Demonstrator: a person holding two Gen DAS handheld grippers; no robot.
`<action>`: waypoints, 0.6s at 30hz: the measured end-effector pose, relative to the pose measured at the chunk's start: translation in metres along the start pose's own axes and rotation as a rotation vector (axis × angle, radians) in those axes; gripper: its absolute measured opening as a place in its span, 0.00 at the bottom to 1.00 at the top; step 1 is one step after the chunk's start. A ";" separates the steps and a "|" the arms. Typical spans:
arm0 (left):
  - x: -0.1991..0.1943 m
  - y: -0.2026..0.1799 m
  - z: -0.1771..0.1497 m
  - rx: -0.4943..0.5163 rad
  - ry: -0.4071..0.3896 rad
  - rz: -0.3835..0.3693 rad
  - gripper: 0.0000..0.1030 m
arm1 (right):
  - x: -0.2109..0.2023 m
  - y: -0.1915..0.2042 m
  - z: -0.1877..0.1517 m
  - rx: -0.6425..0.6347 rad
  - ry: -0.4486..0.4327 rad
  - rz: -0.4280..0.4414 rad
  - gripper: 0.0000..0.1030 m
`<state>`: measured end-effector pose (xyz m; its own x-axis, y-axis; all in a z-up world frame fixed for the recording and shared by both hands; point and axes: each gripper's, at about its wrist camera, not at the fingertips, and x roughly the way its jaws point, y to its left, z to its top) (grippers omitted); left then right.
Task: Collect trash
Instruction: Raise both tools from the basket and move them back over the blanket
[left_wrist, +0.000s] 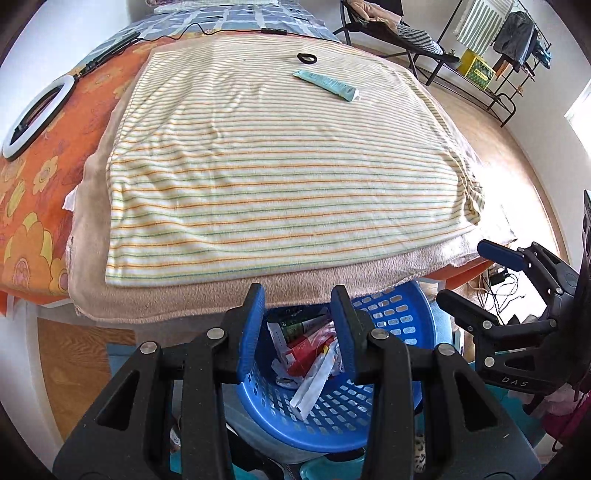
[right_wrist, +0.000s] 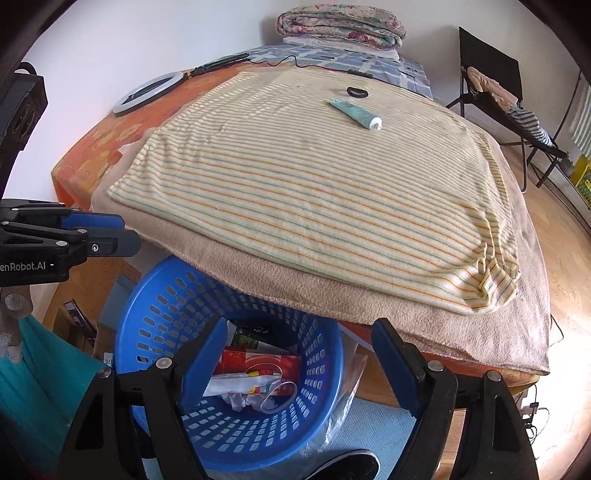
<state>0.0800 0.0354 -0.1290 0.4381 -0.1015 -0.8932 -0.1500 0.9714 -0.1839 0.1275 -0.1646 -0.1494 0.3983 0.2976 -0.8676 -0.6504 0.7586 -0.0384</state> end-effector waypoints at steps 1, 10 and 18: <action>0.000 -0.001 0.004 0.002 -0.004 0.000 0.36 | -0.001 -0.001 0.004 0.002 -0.007 -0.003 0.80; 0.010 0.000 0.048 0.022 -0.026 -0.011 0.36 | -0.004 -0.008 0.032 -0.015 -0.050 0.016 0.80; 0.030 0.001 0.109 0.054 -0.059 -0.006 0.36 | 0.013 -0.032 0.060 -0.002 -0.035 0.083 0.98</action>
<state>0.1894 0.0564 -0.1110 0.4902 -0.0962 -0.8663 -0.0997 0.9812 -0.1654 0.1921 -0.1506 -0.1298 0.3650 0.3795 -0.8501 -0.6838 0.7290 0.0318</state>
